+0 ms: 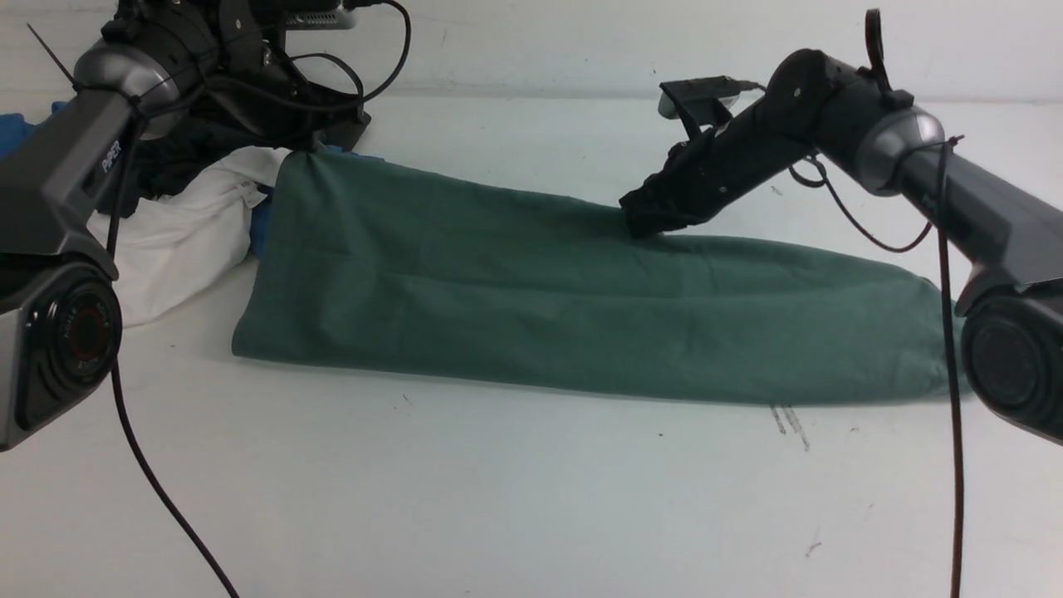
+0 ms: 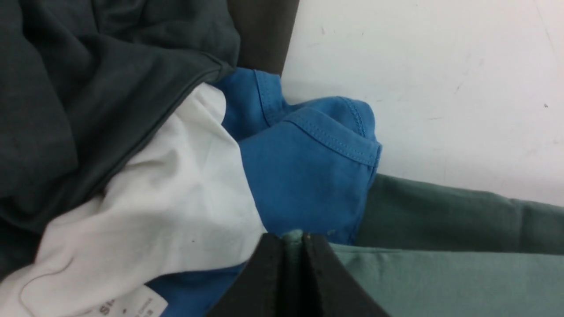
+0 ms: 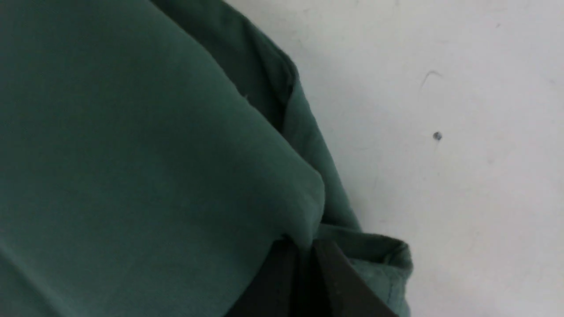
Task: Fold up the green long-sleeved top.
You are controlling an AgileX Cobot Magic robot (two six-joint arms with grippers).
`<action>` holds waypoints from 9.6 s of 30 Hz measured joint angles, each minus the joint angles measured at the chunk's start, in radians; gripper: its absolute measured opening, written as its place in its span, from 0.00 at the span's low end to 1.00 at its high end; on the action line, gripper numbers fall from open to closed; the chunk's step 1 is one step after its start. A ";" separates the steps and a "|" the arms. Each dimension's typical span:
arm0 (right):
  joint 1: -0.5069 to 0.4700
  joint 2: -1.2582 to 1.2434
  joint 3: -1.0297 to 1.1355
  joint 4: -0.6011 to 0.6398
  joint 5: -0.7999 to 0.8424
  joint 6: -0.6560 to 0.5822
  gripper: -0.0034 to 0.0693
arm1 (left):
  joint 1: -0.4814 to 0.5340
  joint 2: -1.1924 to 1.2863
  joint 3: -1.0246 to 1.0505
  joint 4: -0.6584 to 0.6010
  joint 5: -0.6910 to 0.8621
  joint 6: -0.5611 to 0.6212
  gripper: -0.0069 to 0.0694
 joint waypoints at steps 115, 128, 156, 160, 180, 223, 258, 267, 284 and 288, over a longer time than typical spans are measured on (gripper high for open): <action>-0.447 -0.584 0.821 -0.276 0.111 0.374 0.56 | -0.100 -0.935 1.241 -0.121 0.010 0.221 0.09; -0.348 -0.304 0.645 -0.402 0.174 0.414 0.87 | -0.100 -0.935 1.244 -0.129 0.011 0.231 0.09; -0.098 -0.725 0.526 -0.430 0.212 0.610 0.15 | -0.100 -0.943 1.258 -0.185 0.058 0.237 0.09; 0.053 -0.707 0.521 -0.349 0.212 0.669 0.15 | -0.100 -0.943 1.258 -0.213 0.058 0.266 0.09; 0.378 -0.428 0.516 -0.156 0.002 0.872 0.18 | -0.100 -0.943 1.258 -0.281 0.058 0.324 0.09; 0.176 -0.494 0.565 -0.247 0.200 0.430 0.03 | -0.146 -0.493 0.870 -0.438 0.042 0.416 0.38; 0.176 -0.410 0.565 -0.250 0.193 0.448 0.03 | -0.097 -0.468 0.803 -0.624 0.155 0.633 0.10; 0.176 -0.315 0.565 -0.248 0.185 0.500 0.03 | -0.068 -0.472 0.804 -0.564 0.171 0.632 0.10; 0.178 -0.285 0.563 -0.207 0.169 0.532 0.03 | -0.069 -0.427 0.804 -0.313 0.149 0.424 0.15; 0.178 -0.285 0.563 -0.210 0.169 0.532 0.03 | -0.068 -0.406 0.804 -0.268 0.133 0.411 0.29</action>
